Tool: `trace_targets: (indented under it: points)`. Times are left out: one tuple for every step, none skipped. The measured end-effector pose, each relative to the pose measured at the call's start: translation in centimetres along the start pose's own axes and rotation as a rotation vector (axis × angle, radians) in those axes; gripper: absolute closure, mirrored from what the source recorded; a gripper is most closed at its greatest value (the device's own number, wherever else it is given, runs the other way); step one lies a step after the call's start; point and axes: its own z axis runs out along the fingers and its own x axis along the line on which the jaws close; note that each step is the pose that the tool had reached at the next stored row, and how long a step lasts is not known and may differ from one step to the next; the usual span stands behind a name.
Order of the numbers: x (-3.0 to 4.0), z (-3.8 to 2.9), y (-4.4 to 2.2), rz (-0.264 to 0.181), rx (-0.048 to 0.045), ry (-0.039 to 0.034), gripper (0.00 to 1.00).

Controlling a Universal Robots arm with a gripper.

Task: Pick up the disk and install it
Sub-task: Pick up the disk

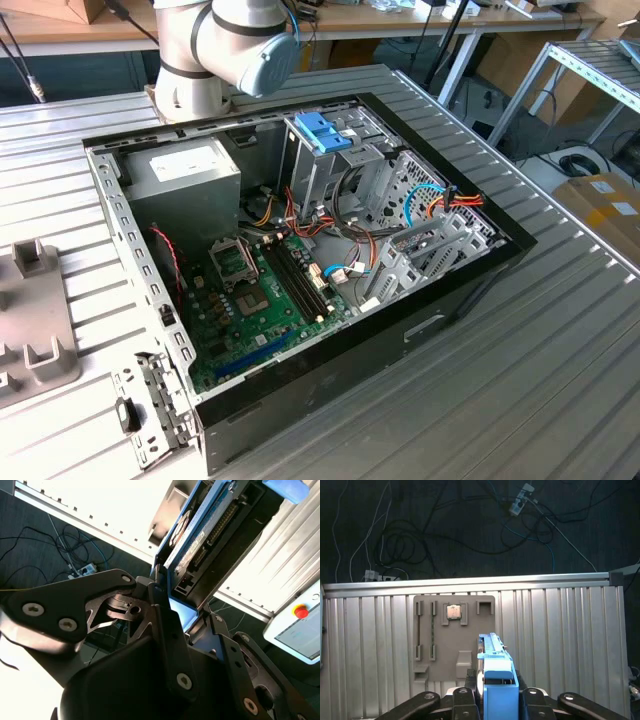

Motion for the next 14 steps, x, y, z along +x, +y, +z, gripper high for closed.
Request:
trace_targets:
  points:
    - [0.0,0.0,-0.04,0.0,0.0,0.0,0.63]
    - [0.0,0.0,-0.06,0.0,0.0,0.0,0.63]
    - [0.0,0.0,-0.1,0.0,0.0,0.0,0.63]
    - [-0.01,-0.01,-0.14,0.0,0.0,0.0,0.63]
    - [-0.01,-0.01,-0.18,0.0,0.0,0.0,0.63]
    - [-0.01,-0.01,-0.22,0.0,0.0,0.0,0.63]
    - [-0.01,-0.01,-0.26,0.0,0.0,0.0,0.63]
    - [-0.01,-0.01,-0.3,0.0,0.0,0.0,0.63]
    - [-0.02,-0.01,-0.33,0.0,0.0,0.0,0.63]
    - [-0.02,-0.01,-0.37,0.0,0.0001,0.0,0.63]
    - [-0.02,-0.02,-0.41,0.0,0.0,0.0,0.63]
    - [-0.02,-0.02,-0.44,0.0,0.0001,0.0,0.63]
    - [-0.02,-0.02,-0.48,0.0,0.0,0.0,0.63]
    - [-0.02,-0.02,-0.52,0.0,0.0,0.0,0.63]
